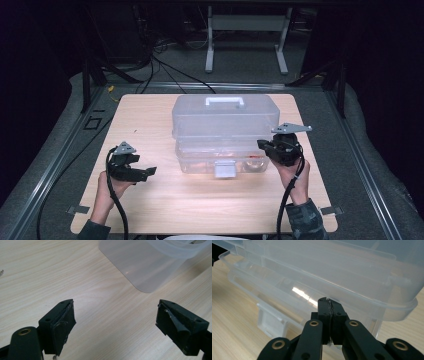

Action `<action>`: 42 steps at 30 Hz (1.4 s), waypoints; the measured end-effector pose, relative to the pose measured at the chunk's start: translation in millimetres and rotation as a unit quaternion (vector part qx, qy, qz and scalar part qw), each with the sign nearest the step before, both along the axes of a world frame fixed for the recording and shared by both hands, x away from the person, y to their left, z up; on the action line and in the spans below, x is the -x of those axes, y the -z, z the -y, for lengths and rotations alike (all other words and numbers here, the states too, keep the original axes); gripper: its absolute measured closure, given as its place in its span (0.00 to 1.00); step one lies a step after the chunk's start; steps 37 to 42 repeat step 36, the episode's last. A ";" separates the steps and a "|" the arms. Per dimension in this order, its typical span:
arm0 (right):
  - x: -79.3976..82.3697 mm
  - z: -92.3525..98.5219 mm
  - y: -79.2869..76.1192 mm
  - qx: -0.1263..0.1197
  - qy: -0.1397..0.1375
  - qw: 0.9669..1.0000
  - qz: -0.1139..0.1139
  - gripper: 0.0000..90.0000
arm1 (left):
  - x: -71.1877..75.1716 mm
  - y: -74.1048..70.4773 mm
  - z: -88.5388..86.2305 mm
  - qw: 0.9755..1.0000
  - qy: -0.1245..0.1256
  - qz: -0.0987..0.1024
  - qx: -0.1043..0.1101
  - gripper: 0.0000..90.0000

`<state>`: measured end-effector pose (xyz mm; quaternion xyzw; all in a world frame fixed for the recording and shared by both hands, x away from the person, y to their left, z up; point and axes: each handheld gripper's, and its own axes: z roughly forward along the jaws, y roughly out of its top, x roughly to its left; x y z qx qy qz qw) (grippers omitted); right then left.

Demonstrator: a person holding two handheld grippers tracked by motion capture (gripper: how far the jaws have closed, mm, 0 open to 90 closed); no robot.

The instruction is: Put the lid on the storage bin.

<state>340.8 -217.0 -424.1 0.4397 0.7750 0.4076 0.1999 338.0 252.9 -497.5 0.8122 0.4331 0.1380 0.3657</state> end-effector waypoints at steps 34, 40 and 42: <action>46.3 95.6 125.2 0.041 0.129 0.986 -0.098 0.14 | 20.8 51.4 -41.2 0.995 -0.093 -0.020 -0.039 0.00; 45.0 96.7 131.1 0.042 0.136 0.984 -0.103 0.09 | 21.3 56.0 -41.3 0.994 -0.097 -0.019 -0.039 0.00; 45.0 96.7 131.1 0.042 0.136 0.984 -0.103 0.09 | 21.3 56.0 -41.3 0.994 -0.097 -0.019 -0.039 0.00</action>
